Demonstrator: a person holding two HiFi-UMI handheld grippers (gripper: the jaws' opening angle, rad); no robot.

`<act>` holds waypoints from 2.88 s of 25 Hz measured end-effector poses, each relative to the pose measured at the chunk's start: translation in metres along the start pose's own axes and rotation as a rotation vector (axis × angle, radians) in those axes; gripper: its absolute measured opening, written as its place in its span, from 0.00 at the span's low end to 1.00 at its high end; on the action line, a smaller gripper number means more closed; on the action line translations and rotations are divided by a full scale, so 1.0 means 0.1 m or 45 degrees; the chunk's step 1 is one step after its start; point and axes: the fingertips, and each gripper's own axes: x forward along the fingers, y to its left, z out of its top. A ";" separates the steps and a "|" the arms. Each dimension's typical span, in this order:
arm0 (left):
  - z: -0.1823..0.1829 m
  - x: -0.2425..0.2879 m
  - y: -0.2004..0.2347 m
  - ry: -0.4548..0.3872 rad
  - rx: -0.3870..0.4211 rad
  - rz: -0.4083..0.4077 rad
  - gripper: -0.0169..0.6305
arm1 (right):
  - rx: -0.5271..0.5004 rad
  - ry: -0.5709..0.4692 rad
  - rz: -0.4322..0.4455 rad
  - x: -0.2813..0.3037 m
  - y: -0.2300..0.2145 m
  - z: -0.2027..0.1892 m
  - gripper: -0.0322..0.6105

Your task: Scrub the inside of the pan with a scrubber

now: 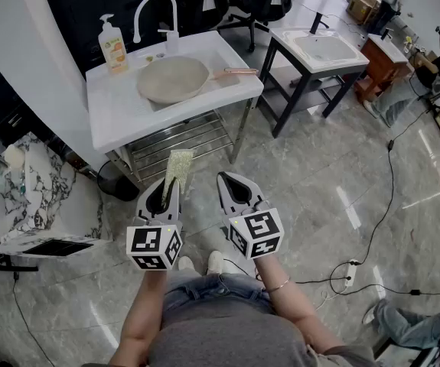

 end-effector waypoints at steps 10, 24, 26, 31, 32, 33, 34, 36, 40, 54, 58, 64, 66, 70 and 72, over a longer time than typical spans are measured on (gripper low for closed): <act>-0.03 0.08 0.00 -0.009 -0.084 0.034 0.12 | 0.062 -0.061 0.108 0.02 -0.14 0.08 0.06; 0.17 0.54 0.41 0.023 -0.065 0.084 0.12 | 0.122 -0.066 0.083 0.53 -0.51 0.19 0.07; 0.19 0.72 0.53 0.021 -0.060 0.079 0.12 | 0.117 -0.049 0.062 0.70 -0.59 0.20 0.07; 0.23 1.27 0.94 0.034 -0.094 0.065 0.12 | 0.112 -0.028 0.030 1.29 -0.78 0.29 0.07; 0.26 1.39 1.02 0.037 -0.099 0.060 0.12 | 0.111 -0.028 0.027 1.43 -0.81 0.33 0.07; 0.28 1.50 1.10 0.041 -0.103 0.056 0.12 | 0.110 -0.028 0.025 1.57 -0.85 0.38 0.07; 0.31 1.61 1.18 0.046 -0.105 0.052 0.12 | 0.109 -0.027 0.023 1.71 -0.87 0.42 0.07; 0.36 1.83 1.34 0.059 -0.110 0.039 0.12 | 0.109 -0.024 0.015 2.00 -0.92 0.50 0.07; 0.49 2.22 1.61 0.078 -0.103 0.003 0.12 | 0.115 -0.006 0.008 2.53 -0.99 0.63 0.07; 0.62 3.18 2.16 0.170 -0.073 -0.138 0.12 | 0.123 0.027 -0.204 3.38 -1.40 0.80 0.07; 0.60 3.38 2.20 0.208 -0.074 -0.164 0.12 | 0.138 0.043 -0.279 3.37 -1.62 0.79 0.07; 0.58 3.72 2.26 0.261 -0.087 -0.184 0.12 | 0.162 0.044 -0.339 3.48 -1.98 0.80 0.07; 0.56 3.84 2.25 0.285 -0.077 -0.194 0.12 | 0.173 0.040 -0.351 3.54 -2.11 0.82 0.07; 0.50 4.13 2.20 0.347 -0.063 -0.235 0.12 | 0.179 0.041 -0.365 3.71 -2.37 0.87 0.07; 0.46 4.30 2.14 0.377 -0.055 -0.257 0.12 | 0.180 0.051 -0.367 3.80 -2.49 0.88 0.07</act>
